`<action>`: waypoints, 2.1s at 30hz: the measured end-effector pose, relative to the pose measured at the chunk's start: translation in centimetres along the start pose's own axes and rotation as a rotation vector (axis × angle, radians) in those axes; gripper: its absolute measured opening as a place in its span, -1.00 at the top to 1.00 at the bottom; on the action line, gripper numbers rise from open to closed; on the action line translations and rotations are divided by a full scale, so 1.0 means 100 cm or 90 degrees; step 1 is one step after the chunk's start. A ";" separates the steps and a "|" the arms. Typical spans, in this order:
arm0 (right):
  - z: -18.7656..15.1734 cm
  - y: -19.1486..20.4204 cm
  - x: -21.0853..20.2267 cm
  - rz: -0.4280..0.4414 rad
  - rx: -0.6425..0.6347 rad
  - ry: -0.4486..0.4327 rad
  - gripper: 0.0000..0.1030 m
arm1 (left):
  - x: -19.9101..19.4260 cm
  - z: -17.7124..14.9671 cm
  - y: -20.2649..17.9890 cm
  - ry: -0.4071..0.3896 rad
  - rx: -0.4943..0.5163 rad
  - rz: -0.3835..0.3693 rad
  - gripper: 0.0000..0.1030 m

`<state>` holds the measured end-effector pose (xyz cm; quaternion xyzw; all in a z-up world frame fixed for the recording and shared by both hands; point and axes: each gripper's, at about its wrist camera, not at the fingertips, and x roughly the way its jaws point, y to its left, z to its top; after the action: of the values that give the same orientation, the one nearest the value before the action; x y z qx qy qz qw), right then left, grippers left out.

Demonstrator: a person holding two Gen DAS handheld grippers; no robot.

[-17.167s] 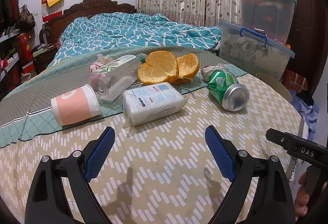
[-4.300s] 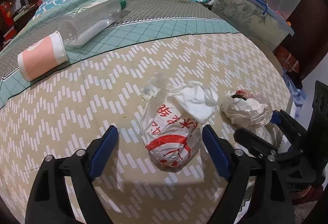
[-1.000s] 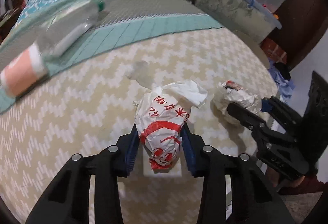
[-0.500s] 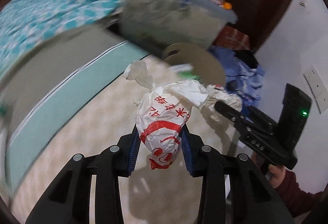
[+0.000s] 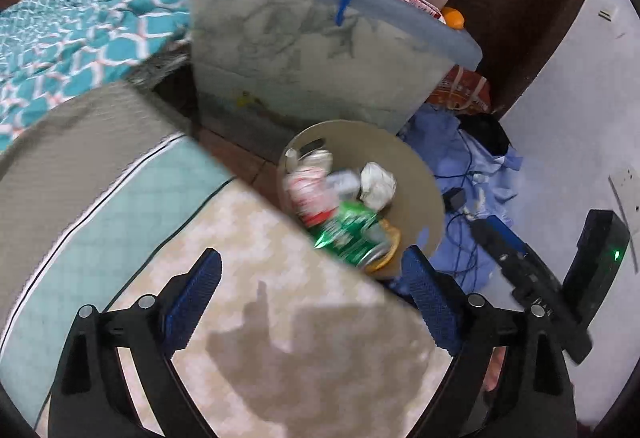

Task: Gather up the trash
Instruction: 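Carry both bags to the beige bin and open both tools, then grasp the clear jasmine tea bottle with the left tool, then lift the tea bottle with the left tool while the right tool reaches for the pink-white cup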

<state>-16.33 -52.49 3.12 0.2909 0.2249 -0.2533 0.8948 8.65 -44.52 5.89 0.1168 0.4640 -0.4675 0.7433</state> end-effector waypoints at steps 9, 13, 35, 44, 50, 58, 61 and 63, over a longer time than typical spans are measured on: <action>-0.049 0.106 0.010 0.180 -0.045 0.102 -0.45 | -0.107 -0.110 0.067 -0.055 0.000 0.118 -0.71; -0.076 0.168 0.027 0.244 -0.093 0.175 -0.47 | -0.163 -0.154 0.119 -0.083 -0.039 0.228 -0.77; -0.152 0.264 0.024 0.288 -0.159 0.284 -0.47 | -0.181 -0.167 0.247 -0.007 -0.181 0.236 -0.17; -0.178 0.303 0.005 0.328 -0.223 0.307 -0.48 | -0.253 -0.243 0.213 -0.106 -0.222 0.136 -0.17; -0.203 0.338 -0.006 0.353 -0.270 0.330 -0.48 | -0.287 -0.330 0.219 -0.132 -0.309 0.132 -0.19; -0.230 0.372 -0.016 0.373 -0.331 0.356 -0.47 | -0.281 -0.374 0.216 -0.102 -0.343 0.144 -0.40; -0.231 0.377 -0.018 0.368 -0.344 0.351 -0.47 | -0.278 -0.365 0.211 -0.100 -0.323 0.154 -0.67; -0.228 0.379 -0.018 0.363 -0.345 0.346 -0.47 | -0.274 -0.356 0.206 -0.102 -0.299 0.160 -0.68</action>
<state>-1.41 -10.77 2.90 0.1529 0.4199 0.1549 0.8811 0.87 4.22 3.14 -0.0395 0.4814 -0.2592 0.8364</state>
